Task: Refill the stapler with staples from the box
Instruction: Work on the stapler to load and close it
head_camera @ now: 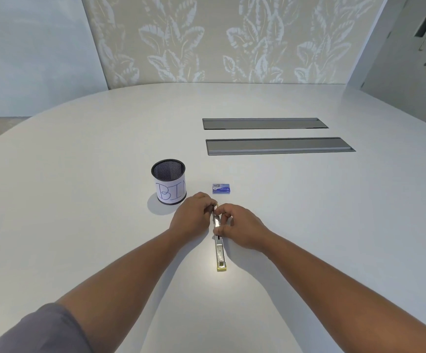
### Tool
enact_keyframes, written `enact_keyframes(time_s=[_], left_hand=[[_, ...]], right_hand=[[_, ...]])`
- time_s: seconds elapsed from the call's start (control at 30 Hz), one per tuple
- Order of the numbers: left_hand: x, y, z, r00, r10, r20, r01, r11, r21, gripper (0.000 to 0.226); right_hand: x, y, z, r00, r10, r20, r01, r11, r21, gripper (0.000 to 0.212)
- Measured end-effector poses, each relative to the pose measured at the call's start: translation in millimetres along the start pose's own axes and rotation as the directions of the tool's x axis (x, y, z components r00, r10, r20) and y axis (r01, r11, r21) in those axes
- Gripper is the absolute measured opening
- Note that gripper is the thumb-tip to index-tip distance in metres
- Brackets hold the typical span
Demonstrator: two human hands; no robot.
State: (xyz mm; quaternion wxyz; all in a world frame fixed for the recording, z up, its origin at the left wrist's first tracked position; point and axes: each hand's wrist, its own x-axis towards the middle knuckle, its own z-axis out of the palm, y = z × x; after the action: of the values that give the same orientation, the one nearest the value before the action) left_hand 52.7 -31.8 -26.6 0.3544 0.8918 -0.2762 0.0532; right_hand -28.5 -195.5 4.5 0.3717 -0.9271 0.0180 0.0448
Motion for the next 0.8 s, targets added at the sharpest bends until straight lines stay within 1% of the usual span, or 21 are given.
enact_keyframes(time_s=[0.23,0.4,0.53,0.67,0.8], left_hand=[[0.9,1.1,-0.4,1.0,0.02,0.017,-0.021,0.999,0.039,0.026],[0.2,0.7,1.9,1.0,0.004,-0.007,-0.004,1.0,0.029,0.028],[0.1,0.1,2.2,1.0,0.006,-0.006,-0.006,1.0,0.028,0.028],[0.4,-0.8,1.4,1.0,0.017,0.019,-0.017,0.999,0.049,0.028],[1.5,-1.6,2.7,1.0,0.003,0.015,-0.003,1.0,0.031,0.028]], right_hand=[[-8.1,-0.6,8.5,0.995,0.002,-0.104,0.004,0.998,0.063,0.038],[-15.4,3.5,18.4,0.978,0.005,-0.207,0.018,0.994,0.109,0.033],[-14.6,4.4,18.8,0.981,0.0,-0.196,0.023,0.993,0.114,0.033],[-11.0,1.7,17.0,0.988,-0.027,-0.153,0.049,0.989,0.138,0.039],[-10.3,0.3,19.5,0.99,-0.041,-0.134,0.061,0.987,0.146,0.03]])
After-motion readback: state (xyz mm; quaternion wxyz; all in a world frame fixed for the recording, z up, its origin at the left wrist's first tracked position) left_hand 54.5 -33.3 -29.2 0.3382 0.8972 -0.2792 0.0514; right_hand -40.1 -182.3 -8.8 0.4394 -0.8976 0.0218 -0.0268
